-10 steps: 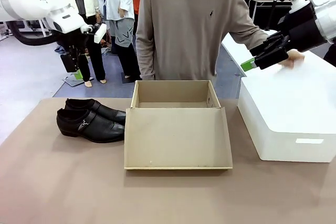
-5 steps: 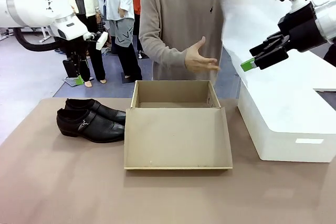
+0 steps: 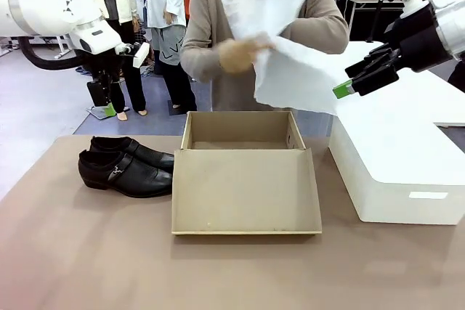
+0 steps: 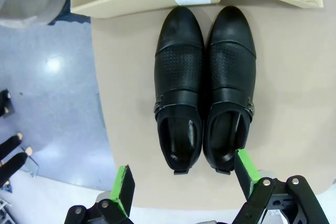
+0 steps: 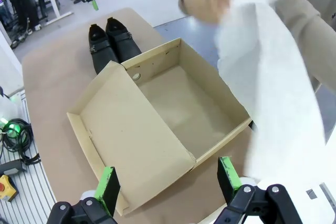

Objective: Pack the shoes into the box.
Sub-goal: Place one shoe of the Shoes into the Shoes Box.

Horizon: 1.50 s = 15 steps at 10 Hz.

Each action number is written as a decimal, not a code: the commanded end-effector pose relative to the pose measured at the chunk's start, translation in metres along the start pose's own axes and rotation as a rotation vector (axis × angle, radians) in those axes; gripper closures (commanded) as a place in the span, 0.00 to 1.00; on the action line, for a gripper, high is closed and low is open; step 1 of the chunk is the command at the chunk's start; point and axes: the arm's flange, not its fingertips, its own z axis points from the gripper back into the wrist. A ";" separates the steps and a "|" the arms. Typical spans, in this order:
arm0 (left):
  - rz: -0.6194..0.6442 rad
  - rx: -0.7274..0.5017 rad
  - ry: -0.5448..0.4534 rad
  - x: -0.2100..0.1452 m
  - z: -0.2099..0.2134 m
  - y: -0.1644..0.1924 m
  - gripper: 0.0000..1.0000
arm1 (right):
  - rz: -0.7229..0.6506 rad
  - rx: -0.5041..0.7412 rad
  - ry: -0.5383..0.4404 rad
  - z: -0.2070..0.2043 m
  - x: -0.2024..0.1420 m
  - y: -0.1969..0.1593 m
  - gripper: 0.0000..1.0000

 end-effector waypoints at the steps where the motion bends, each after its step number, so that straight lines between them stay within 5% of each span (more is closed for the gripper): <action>1: -0.020 0.013 0.019 -0.007 -0.006 0.008 0.00 | 0.018 0.011 -0.018 -0.002 0.000 -0.003 0.00; 6: 0.029 -0.050 0.043 -0.026 -0.051 0.044 0.00 | 0.018 0.011 -0.018 -0.002 0.000 -0.003 0.00; 15: 0.044 -0.081 0.075 -0.044 -0.105 0.055 0.00 | 0.018 0.011 -0.018 -0.002 0.000 -0.003 0.00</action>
